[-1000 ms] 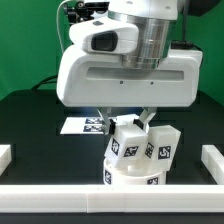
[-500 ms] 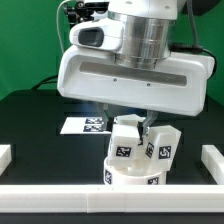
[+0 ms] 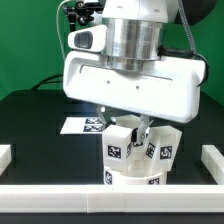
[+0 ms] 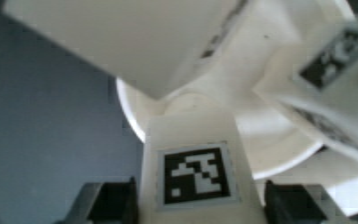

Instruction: Assemble stool

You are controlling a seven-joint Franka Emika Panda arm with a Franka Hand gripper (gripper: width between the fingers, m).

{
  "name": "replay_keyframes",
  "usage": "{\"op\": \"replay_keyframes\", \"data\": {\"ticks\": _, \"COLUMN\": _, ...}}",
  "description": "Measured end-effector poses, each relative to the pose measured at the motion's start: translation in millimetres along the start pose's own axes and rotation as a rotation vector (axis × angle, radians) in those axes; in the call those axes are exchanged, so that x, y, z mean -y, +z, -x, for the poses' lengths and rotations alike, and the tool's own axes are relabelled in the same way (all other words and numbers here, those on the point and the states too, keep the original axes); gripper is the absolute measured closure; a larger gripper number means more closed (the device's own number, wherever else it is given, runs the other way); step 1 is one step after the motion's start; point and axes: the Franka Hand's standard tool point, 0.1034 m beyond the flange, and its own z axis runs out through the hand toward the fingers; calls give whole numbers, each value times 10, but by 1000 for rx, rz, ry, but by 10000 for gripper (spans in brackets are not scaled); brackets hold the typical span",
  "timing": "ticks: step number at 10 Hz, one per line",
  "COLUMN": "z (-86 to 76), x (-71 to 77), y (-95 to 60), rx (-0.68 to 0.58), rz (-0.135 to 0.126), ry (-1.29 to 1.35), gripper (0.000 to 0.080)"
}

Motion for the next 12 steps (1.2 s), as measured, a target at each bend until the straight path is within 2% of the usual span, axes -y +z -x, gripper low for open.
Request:
{"op": "replay_keyframes", "data": {"ticks": 4, "z": 23, "x": 94, "y": -15, "rx": 5, "rz": -23, "ry": 250, "gripper": 453}}
{"op": "replay_keyframes", "data": {"ticks": 7, "z": 6, "x": 127, "y": -25, "rx": 34, "rz": -75, "ry": 484, "gripper": 453}}
{"op": "replay_keyframes", "data": {"ticks": 9, "z": 19, "x": 184, "y": 3, "rx": 40, "rz": -92, "ry": 648, "gripper": 453}}
{"op": "replay_keyframes", "data": {"ticks": 10, "z": 40, "x": 223, "y": 11, "rx": 44, "rz": -96, "ry": 721, "gripper": 453}}
{"op": "replay_keyframes", "data": {"ticks": 12, "z": 72, "x": 282, "y": 27, "rx": 76, "rz": -79, "ry": 812, "gripper": 453}}
